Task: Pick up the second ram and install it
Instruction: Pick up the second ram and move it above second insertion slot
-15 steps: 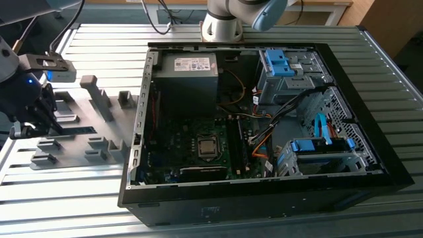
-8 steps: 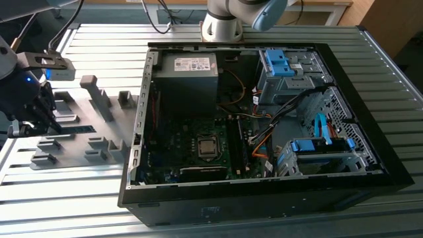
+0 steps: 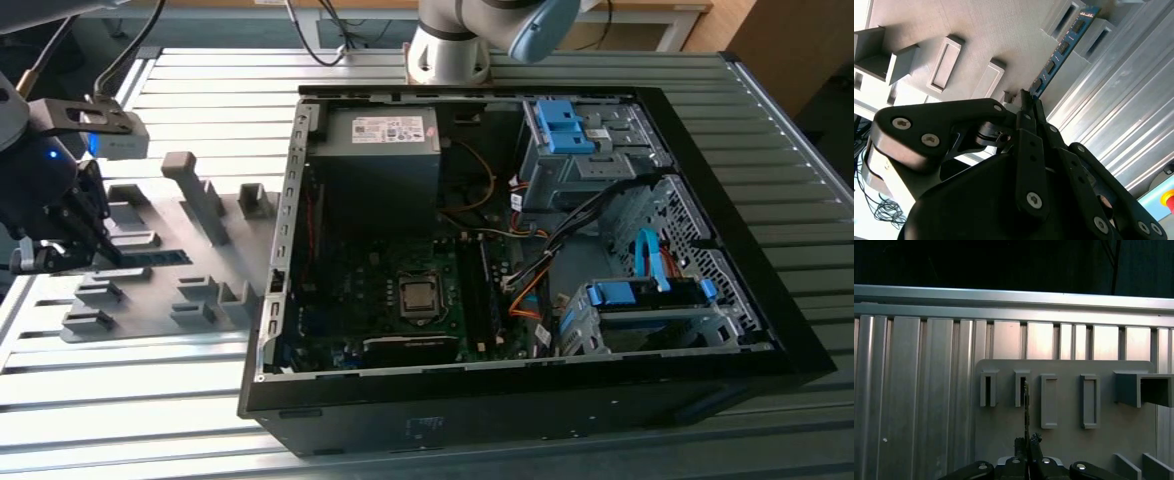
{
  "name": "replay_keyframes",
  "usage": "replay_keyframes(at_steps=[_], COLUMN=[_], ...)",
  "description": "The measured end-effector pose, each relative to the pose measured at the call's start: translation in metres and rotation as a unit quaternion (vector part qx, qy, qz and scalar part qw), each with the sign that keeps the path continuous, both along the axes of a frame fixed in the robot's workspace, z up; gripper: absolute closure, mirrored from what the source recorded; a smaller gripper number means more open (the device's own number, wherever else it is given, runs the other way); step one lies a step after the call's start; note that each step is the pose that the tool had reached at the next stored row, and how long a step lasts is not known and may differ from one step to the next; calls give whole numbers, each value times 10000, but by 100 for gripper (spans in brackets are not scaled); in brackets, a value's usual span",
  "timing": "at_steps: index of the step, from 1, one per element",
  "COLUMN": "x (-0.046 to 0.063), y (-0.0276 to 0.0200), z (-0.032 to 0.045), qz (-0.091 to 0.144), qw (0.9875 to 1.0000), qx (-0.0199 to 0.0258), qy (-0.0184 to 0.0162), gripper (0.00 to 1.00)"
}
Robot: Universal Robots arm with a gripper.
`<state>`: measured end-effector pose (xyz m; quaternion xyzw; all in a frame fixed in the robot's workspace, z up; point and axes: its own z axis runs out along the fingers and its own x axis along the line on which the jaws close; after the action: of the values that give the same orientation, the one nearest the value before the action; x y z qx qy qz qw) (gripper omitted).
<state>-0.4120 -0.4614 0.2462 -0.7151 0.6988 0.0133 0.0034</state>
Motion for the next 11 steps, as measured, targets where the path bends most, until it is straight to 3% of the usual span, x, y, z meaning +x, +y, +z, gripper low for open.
replay_keyframes(at_steps=[6,11], x=[0,0], y=[0,0], z=[8,66], qz=[0,0], qw=[10000,10000], qx=[-2,-2], qy=[2,2], gripper=[86,86])
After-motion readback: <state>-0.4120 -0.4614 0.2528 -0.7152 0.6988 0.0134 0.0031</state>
